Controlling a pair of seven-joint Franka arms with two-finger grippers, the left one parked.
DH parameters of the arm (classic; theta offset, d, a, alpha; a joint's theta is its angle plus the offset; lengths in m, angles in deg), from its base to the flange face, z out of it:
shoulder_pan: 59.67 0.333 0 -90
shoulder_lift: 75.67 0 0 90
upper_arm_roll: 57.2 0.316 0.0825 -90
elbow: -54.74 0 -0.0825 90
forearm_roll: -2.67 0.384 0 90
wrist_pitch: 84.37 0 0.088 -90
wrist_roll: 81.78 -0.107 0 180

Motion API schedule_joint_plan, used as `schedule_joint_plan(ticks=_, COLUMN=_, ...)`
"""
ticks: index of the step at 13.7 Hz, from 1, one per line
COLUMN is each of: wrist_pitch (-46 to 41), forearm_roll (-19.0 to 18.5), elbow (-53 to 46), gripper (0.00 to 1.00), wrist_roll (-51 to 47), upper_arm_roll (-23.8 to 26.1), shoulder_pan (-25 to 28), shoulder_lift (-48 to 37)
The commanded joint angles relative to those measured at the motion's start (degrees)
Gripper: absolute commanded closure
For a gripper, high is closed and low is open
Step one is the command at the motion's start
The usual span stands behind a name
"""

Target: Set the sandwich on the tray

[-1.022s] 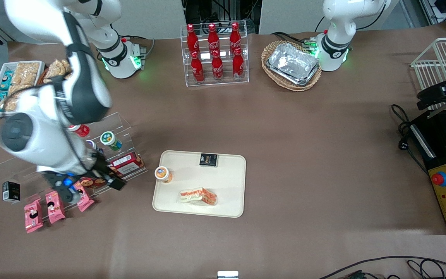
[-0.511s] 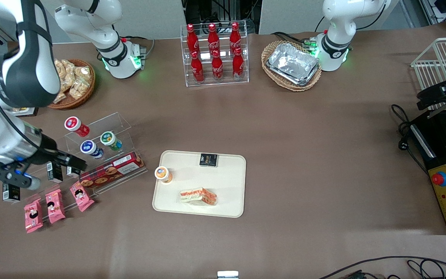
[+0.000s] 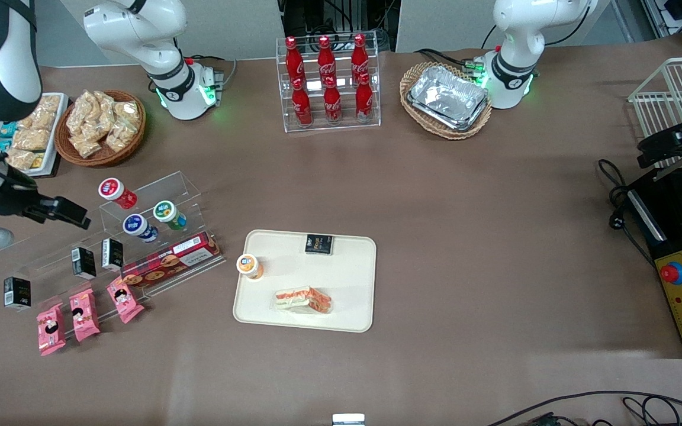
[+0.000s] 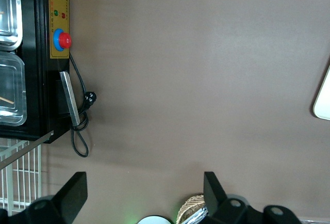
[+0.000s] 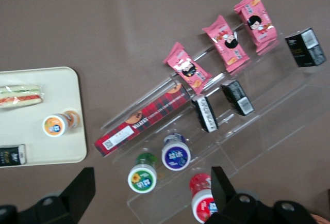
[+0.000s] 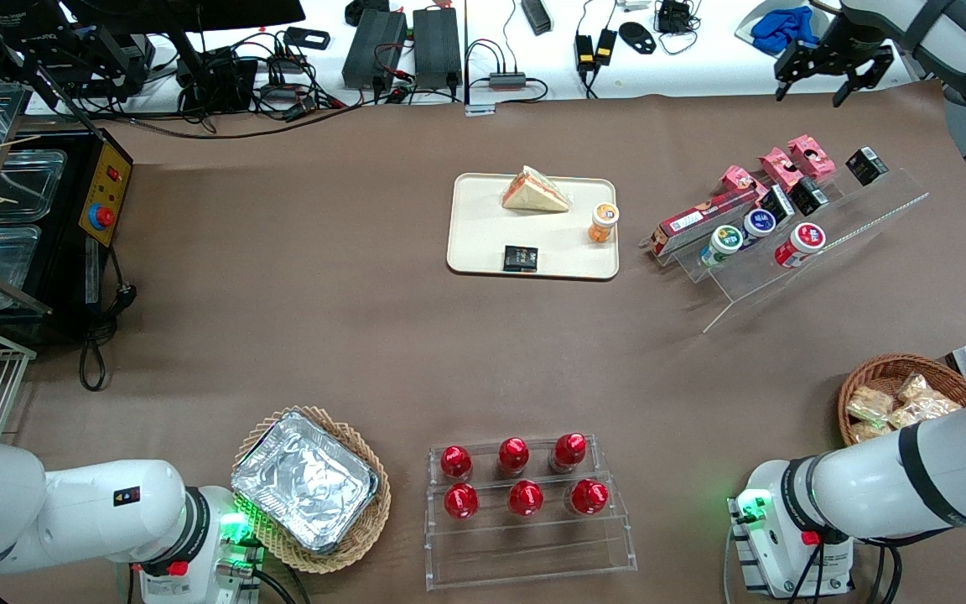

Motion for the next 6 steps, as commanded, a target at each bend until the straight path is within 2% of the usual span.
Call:
schedule_joint_plan(ticks=1, wrist_pitch=-1.58, forearm_roll=-2.33, elbow=2.8, gripper=0.0, wrist_roll=1.58, upper_arm_roll=0.24, shoulder_pan=0.02, shoulder_lift=-3.59)
schedule_joint_plan(ticks=3, wrist_pitch=-2.46, forearm_roll=-1.98, elbow=2.8, gripper=0.0, wrist_roll=5.88, upper_arm_roll=-0.99, shoulder_pan=-0.33, shoulder_lift=-4.56)
schedule_joint_plan(ticks=6, wrist_pitch=-2.73, forearm_roll=-1.98, elbow=2.97, gripper=0.0, wrist_roll=6.24, upper_arm_roll=-0.99, shoulder_pan=-0.33, shoulder_lift=-4.73)
